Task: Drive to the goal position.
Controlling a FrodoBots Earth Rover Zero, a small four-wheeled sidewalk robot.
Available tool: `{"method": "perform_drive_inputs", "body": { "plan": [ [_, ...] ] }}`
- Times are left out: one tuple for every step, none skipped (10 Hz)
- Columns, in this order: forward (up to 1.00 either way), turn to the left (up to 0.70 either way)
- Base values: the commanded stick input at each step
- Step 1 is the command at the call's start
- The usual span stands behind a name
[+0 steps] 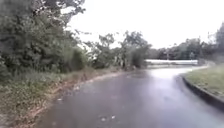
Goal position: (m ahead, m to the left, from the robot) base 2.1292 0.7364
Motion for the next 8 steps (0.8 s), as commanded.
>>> {"method": "perform_drive_inputs", "body": {
  "plan": [
    [0.70, -0.16],
    [0.70, -0.17],
    [0.70, -0.18],
    [0.70, -0.19],
    [0.70, -0.20],
    [0.70, -0.21],
    [0.70, -0.22],
    [0.70, -0.23]
  ]
}}
